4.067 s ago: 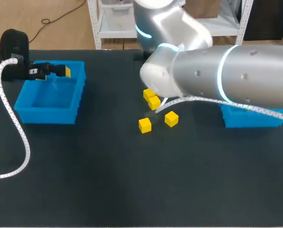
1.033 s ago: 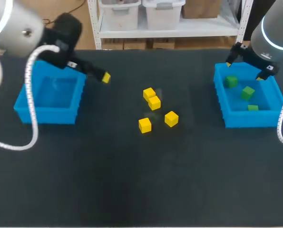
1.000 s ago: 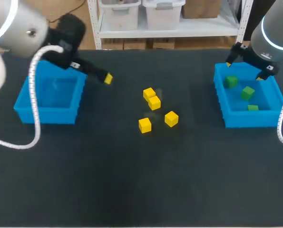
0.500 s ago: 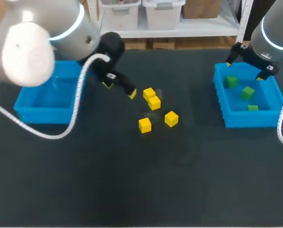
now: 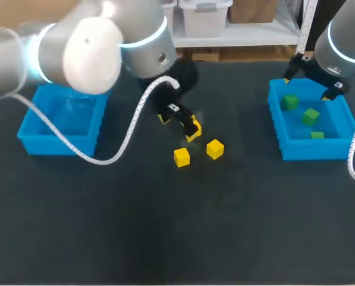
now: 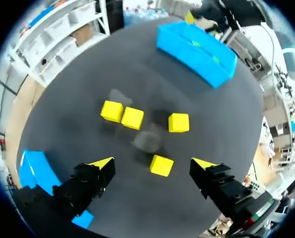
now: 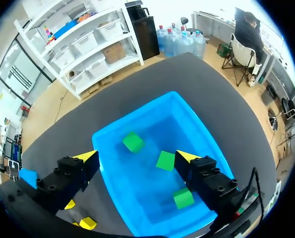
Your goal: Put the green cubes in the right bin and the yellow cubes in the left bin.
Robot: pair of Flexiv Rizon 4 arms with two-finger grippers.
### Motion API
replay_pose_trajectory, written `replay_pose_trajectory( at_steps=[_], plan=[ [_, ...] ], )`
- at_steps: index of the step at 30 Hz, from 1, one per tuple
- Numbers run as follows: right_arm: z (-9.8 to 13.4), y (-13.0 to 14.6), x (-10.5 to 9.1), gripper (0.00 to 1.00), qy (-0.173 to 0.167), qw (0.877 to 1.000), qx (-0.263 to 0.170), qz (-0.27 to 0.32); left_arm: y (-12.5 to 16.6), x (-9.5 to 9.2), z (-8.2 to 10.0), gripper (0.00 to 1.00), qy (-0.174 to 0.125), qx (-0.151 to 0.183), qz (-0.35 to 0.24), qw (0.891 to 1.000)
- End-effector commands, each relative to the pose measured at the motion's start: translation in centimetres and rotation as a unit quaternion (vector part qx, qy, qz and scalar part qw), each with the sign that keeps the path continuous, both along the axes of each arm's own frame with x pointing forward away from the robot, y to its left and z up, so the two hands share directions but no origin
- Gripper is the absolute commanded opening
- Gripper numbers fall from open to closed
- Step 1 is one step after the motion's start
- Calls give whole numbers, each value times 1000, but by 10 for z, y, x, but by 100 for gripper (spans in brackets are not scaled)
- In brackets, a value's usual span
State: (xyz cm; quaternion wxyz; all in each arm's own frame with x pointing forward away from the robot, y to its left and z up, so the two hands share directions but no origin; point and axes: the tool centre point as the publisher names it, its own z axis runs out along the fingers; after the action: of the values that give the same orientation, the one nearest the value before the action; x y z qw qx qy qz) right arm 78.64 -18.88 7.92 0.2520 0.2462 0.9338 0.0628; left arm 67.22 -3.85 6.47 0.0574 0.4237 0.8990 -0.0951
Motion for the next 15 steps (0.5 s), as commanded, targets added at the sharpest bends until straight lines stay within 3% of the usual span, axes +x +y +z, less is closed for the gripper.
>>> replay_pose_trajectory(
  at_steps=[1, 11, 15],
  plan=[
    [-1, 0, -1, 100, -2, 1000, -1, -1, -5, -4, -4, 100, 47, 52, -15, 997],
    [-1, 0, -1, 100, -2, 1000, -1, -1, 2, -30, -18, 100, 69, 55, -35, 996],
    [-1, 0, -1, 100, -2, 1000, -1, -1, 5, -32, -28, 100, 64, 61, -30, 996]
  ],
)
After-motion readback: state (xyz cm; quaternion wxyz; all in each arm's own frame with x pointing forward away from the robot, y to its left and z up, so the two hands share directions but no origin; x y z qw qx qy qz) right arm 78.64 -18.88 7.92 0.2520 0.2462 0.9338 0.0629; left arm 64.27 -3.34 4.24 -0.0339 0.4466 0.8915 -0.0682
